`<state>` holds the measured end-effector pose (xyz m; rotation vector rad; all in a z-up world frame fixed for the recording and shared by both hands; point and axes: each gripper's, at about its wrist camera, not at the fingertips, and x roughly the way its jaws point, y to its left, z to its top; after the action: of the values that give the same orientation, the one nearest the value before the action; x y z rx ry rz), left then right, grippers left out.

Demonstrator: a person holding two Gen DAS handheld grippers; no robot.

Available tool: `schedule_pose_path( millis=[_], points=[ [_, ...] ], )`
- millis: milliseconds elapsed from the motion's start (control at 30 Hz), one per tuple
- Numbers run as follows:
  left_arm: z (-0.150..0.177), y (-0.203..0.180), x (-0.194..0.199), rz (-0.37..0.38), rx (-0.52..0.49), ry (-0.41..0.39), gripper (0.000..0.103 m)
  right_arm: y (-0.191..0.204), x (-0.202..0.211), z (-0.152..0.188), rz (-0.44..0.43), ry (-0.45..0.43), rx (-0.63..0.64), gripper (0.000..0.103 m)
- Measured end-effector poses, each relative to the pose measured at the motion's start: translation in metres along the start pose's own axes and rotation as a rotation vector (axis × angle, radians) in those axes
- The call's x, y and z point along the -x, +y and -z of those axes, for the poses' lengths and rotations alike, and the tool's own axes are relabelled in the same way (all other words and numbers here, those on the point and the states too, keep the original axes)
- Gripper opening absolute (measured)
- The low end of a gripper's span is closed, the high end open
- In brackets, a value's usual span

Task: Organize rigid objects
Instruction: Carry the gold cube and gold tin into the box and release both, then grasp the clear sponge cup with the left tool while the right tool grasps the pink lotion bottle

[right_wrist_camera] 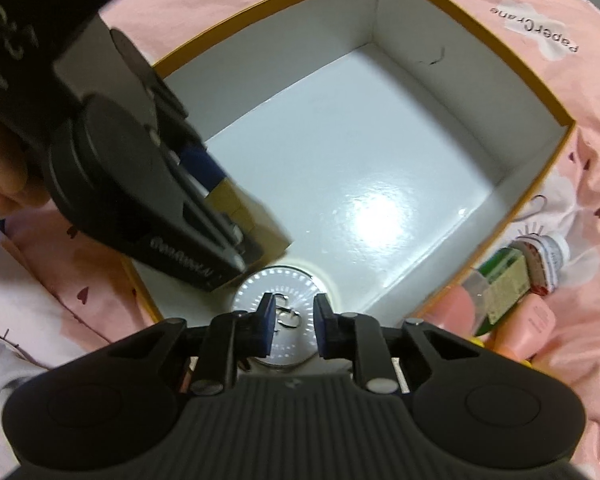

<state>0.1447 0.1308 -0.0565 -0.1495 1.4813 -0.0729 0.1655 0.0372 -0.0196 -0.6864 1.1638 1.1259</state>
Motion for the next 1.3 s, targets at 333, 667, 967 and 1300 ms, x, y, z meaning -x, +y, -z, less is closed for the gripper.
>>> schedule_pose_path(
  millis=[333,667,967,1300],
  points=[
    [-0.006,0.006,-0.007,0.050,0.064,0.073,0.058,0.002,-0.001,0.012,-0.002,-0.036,-0.017,0.020],
    [0.004,-0.004,0.011,0.009,0.019,0.017,0.059,0.004,0.008,0.025,0.007,-0.072,-0.014,0.034],
    [0.004,-0.023,0.036,-0.036,-0.059,-0.072,0.059,0.005,0.040,0.037,0.013,-0.143,-0.048,0.051],
    [0.001,-0.063,0.062,0.019,-0.175,-0.186,0.059,-0.004,0.070,0.067,0.126,-0.206,-0.135,0.060]
  ],
)
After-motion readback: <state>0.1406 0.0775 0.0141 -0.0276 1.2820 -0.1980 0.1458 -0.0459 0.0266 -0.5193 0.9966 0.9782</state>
